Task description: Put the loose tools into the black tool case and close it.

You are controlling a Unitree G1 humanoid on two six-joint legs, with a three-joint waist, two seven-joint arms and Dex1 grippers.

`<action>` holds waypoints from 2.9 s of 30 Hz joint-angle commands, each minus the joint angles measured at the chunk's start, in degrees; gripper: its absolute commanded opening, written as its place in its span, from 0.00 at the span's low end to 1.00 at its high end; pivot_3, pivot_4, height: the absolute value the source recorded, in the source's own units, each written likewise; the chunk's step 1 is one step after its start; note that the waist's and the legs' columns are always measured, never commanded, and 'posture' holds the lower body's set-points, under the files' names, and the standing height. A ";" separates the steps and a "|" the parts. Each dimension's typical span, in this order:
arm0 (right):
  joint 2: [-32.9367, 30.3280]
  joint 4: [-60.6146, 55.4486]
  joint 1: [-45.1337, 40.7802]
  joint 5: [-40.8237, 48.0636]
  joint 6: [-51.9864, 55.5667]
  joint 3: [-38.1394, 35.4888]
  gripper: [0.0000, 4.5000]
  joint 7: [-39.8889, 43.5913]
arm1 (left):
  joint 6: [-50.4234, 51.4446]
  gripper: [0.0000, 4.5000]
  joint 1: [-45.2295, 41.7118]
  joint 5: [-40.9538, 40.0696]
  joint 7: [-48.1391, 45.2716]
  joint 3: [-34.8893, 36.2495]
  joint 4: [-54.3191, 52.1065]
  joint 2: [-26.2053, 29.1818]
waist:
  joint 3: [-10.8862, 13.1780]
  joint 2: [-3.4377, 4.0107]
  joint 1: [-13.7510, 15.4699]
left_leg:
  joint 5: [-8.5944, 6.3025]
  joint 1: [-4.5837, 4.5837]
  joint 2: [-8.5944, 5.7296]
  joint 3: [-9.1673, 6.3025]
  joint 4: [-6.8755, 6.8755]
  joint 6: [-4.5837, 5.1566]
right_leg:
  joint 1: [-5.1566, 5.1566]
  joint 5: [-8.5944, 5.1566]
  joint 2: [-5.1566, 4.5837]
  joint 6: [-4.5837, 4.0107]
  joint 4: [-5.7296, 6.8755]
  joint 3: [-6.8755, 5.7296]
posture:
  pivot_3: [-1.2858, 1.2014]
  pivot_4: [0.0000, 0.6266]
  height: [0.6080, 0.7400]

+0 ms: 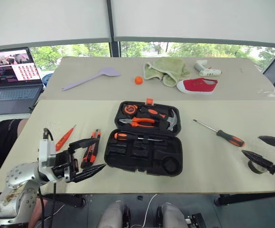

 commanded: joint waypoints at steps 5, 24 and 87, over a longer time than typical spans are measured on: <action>-0.72 24.08 -30.58 -17.32 2.60 21.70 1.00 5.86 | 1.04 0.99 -3.85 0.21 1.52 -5.14 -3.53 -0.74 | 0.06 0.07 -1.06 | 0.20 -0.02 -0.02 0.28 0.02 -0.19 | -0.07 0.01 0.04 0.05 0.03 0.03 | 0.52 0.24 1.00; 3.73 15.96 -44.34 -10.24 -5.16 24.05 0.23 28.04 | -2.48 1.00 2.24 0.53 5.17 1.93 -2.22 -0.67 | 0.22 0.28 -2.35 | 0.15 0.00 0.03 0.33 -0.03 -0.29 | -0.08 0.00 -0.05 0.14 0.02 -0.03 | 0.52 0.24 1.00; 25.26 -10.71 -41.17 -13.44 16.17 44.79 0.00 13.08 | -6.82 1.00 13.51 5.15 10.65 3.76 -4.26 -1.98 | 0.25 -0.34 -1.37 | 0.02 -0.66 -0.01 0.22 0.07 -0.51 | -0.84 0.00 -0.05 0.00 0.14 -0.33 | 0.52 0.24 1.00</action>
